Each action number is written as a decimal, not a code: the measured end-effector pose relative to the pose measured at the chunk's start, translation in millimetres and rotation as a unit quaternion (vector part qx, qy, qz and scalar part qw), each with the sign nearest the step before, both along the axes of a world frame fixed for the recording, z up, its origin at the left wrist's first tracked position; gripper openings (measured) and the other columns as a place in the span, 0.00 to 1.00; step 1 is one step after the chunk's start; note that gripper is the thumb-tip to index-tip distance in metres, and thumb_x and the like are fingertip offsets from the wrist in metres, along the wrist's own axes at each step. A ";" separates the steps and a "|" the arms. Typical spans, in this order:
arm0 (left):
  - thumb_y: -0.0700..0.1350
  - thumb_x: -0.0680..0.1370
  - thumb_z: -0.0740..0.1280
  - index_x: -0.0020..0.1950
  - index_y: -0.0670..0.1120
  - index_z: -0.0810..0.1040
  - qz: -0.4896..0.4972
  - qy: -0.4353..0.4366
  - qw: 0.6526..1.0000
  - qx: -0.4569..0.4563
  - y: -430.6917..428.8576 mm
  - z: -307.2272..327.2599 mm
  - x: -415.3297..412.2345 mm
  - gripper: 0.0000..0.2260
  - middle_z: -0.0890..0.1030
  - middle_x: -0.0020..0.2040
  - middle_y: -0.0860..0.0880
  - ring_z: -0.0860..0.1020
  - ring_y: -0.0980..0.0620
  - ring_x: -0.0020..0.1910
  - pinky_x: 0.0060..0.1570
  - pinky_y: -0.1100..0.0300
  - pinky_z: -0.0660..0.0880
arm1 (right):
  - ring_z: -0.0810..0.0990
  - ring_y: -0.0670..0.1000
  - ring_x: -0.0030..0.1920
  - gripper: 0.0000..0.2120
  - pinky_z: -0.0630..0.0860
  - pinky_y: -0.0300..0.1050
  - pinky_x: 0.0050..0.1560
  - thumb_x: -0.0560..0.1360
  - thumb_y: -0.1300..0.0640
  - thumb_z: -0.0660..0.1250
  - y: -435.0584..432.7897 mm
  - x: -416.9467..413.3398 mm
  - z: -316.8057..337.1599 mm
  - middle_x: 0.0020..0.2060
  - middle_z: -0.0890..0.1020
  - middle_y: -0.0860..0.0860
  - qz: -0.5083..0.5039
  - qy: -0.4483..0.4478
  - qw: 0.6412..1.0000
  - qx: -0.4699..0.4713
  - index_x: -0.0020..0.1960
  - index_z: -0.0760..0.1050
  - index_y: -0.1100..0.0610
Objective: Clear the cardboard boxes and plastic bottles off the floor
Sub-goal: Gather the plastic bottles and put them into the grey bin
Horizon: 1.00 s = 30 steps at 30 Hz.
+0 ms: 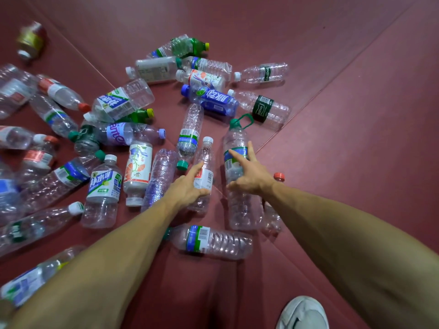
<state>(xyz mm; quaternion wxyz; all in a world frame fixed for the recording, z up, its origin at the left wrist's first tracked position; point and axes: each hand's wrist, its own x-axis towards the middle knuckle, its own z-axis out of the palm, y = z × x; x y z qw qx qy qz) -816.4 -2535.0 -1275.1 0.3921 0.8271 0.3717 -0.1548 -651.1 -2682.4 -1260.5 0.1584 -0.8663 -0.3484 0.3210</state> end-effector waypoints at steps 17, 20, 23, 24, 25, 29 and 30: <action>0.53 0.79 0.69 0.80 0.64 0.48 -0.069 -0.001 0.997 0.047 -60.5 406.1 56.9 0.38 0.77 0.66 0.39 0.78 0.37 0.59 0.59 0.50 0.74 | 0.58 0.63 0.78 0.53 0.68 0.59 0.71 0.67 0.48 0.79 -76.9 34.6 393.0 0.78 0.29 0.46 -0.103 0.031 0.993 0.039 0.80 0.49 0.36; 0.56 0.78 0.69 0.80 0.65 0.48 -0.120 0.004 0.991 0.055 -81.9 510.1 72.9 0.38 0.76 0.67 0.39 0.77 0.36 0.61 0.61 0.47 0.74 | 0.60 0.62 0.77 0.52 0.69 0.58 0.70 0.67 0.48 0.79 -110.2 31.3 496.4 0.78 0.29 0.46 -0.138 0.030 0.990 0.029 0.80 0.49 0.36; 0.54 0.77 0.70 0.80 0.63 0.51 -0.164 -0.030 0.985 0.051 -104.4 602.0 89.7 0.38 0.75 0.70 0.44 0.76 0.41 0.64 0.61 0.51 0.72 | 0.63 0.60 0.75 0.52 0.70 0.56 0.70 0.67 0.48 0.79 -138.5 25.4 580.7 0.78 0.30 0.47 -0.179 0.023 0.983 0.037 0.80 0.49 0.36; 0.53 0.76 0.71 0.80 0.63 0.53 -0.177 -0.045 0.982 0.050 -111.3 626.7 94.8 0.37 0.76 0.70 0.47 0.77 0.43 0.63 0.60 0.52 0.72 | 0.63 0.60 0.75 0.53 0.70 0.56 0.70 0.67 0.48 0.79 -148.1 22.6 603.8 0.78 0.30 0.46 -0.197 0.022 0.979 0.041 0.80 0.49 0.36; 0.53 0.76 0.72 0.80 0.63 0.55 -0.189 -0.061 0.979 0.052 -118.2 649.1 99.4 0.37 0.77 0.68 0.48 0.77 0.44 0.62 0.60 0.53 0.73 | 0.63 0.60 0.75 0.53 0.70 0.56 0.70 0.66 0.48 0.79 -157.7 19.6 623.9 0.78 0.30 0.45 -0.215 0.020 0.975 0.045 0.80 0.49 0.36; 0.53 0.76 0.71 0.80 0.61 0.54 -0.257 -0.104 0.959 0.062 -149.3 708.1 111.5 0.37 0.77 0.69 0.48 0.77 0.45 0.63 0.62 0.47 0.74 | 0.63 0.60 0.75 0.53 0.68 0.56 0.71 0.67 0.47 0.79 -203.1 -3.8 683.4 0.78 0.29 0.46 -0.284 0.003 0.958 0.046 0.80 0.48 0.36; 0.53 0.77 0.71 0.81 0.60 0.54 -0.279 -0.107 0.952 0.070 -159.3 717.4 113.0 0.37 0.76 0.70 0.47 0.76 0.44 0.64 0.62 0.46 0.74 | 0.63 0.60 0.75 0.53 0.68 0.55 0.71 0.67 0.46 0.79 -217.3 -13.1 694.3 0.78 0.30 0.46 -0.303 -0.006 0.952 0.043 0.80 0.47 0.36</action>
